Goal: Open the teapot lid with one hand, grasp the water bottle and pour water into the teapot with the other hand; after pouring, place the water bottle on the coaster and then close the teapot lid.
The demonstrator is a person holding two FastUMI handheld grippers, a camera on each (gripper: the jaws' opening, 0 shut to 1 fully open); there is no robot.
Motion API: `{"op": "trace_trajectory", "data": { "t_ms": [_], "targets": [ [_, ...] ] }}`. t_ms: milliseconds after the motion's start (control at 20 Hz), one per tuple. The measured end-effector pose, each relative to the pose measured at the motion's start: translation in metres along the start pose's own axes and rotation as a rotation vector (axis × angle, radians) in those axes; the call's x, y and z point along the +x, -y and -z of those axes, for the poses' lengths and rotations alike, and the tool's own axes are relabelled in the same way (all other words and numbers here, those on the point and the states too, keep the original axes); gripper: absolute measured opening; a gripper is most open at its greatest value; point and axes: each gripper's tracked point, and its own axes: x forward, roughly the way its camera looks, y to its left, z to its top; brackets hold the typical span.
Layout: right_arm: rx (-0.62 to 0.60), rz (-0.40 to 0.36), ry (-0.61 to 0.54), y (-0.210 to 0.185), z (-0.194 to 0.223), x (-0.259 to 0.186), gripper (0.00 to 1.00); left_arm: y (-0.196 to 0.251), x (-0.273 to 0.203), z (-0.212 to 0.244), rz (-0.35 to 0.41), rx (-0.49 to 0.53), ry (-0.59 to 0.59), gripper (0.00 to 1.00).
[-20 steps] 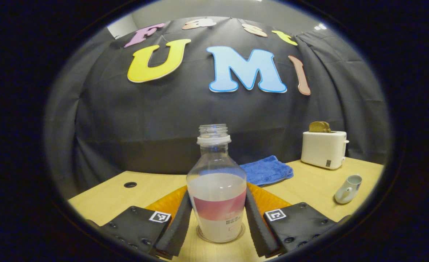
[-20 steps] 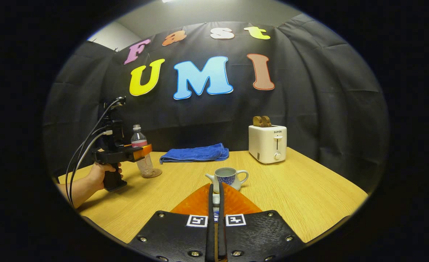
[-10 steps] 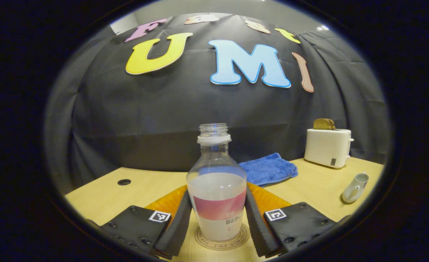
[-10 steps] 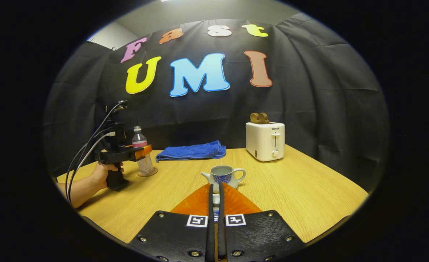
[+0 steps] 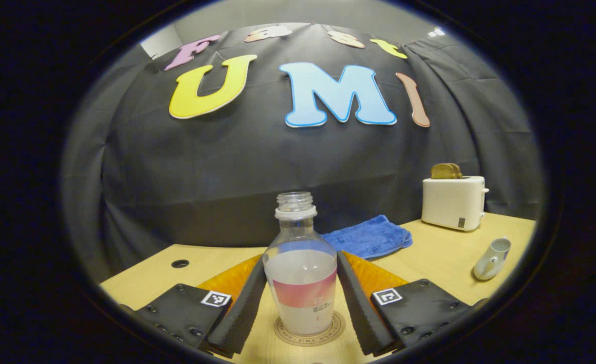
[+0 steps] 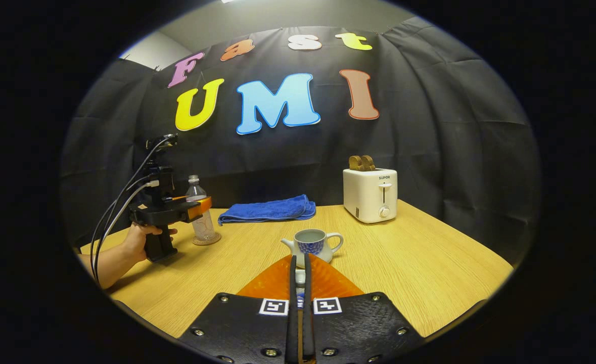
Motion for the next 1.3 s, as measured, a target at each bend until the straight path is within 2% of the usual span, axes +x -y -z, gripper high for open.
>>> {"op": "trace_trajectory", "data": {
  "t_ms": [150,750,1300],
  "targets": [
    [-0.002,0.000,0.008,0.000,-0.002,-0.003,0.04,-0.003,-0.004,-0.002,-0.015,0.021,0.001,0.92],
    [-0.003,-0.006,0.024,-0.004,-0.007,-0.011,0.04,-0.005,-0.031,-0.005,-0.020,0.002,0.000,0.92],
    [-0.014,-0.019,0.025,-0.011,-0.008,-0.013,0.04,-0.007,-0.051,-0.021,-0.040,-0.005,0.049,0.92]
  ]
}}
